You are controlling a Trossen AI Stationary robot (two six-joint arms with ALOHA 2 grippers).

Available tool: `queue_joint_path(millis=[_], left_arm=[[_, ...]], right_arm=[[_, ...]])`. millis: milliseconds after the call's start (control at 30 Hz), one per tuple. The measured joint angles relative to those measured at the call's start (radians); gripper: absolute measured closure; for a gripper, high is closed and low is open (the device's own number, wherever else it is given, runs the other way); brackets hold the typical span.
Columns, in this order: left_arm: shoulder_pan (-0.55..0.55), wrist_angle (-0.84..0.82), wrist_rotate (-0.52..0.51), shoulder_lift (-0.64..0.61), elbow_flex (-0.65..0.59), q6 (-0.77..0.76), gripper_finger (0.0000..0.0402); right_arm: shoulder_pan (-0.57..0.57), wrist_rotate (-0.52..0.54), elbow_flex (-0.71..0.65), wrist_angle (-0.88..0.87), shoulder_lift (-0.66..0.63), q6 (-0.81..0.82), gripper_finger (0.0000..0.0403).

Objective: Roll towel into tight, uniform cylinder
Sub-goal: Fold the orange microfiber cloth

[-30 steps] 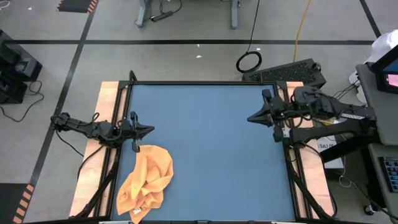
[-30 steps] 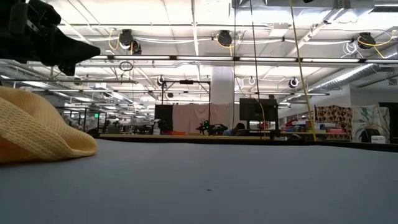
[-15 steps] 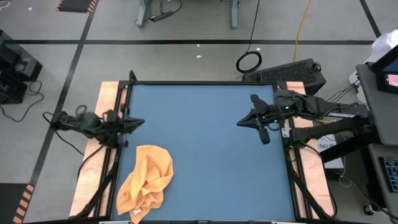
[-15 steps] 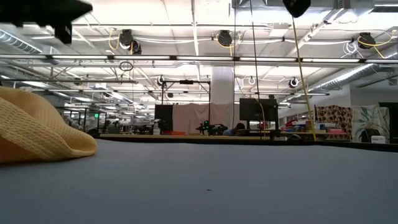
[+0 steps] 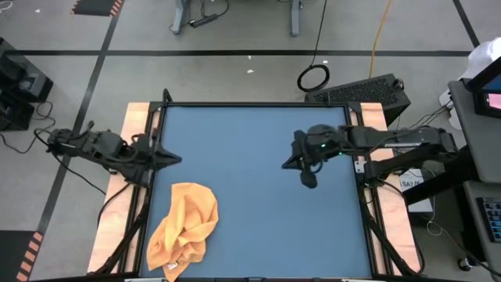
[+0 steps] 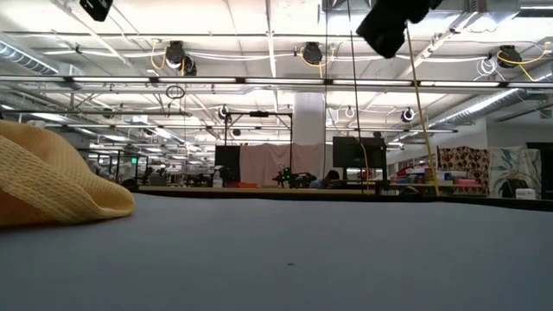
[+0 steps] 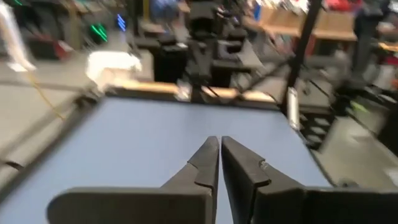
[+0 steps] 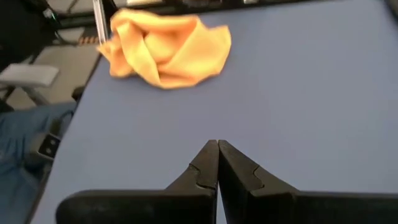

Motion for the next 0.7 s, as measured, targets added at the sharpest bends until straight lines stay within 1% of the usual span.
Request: queue_joint_path(millis=[100,233,367,433,567,700], left_arm=[[-0.015,-0.033,0.032,0.077,0.031,-0.025,0.0347],[-0.040,-0.057,0.053,0.163,0.037,-0.094,0.0314],[-0.072,-0.125,0.065,0.253,0.037,-0.201,0.0279],[-0.094,-0.154,0.080,0.304,0.037,-0.259,0.0261],[-0.156,-0.164,0.158,0.421,0.037,-0.355,0.0228],[-0.232,-0.162,0.170,0.547,0.037,-0.429,0.0205]], right_arm=[[0.016,0.000,0.000,0.001,0.057,-0.001,0.0403],[0.042,0.003,0.000,0.035,0.148,-0.017,0.0403],[0.081,0.069,0.000,0.096,0.257,-0.020,0.0403],[0.098,0.075,-0.001,0.134,0.312,-0.020,0.0403],[0.130,0.074,-0.001,0.242,0.427,-0.019,0.0403],[0.160,0.072,-0.001,0.356,0.527,-0.005,0.0403]])
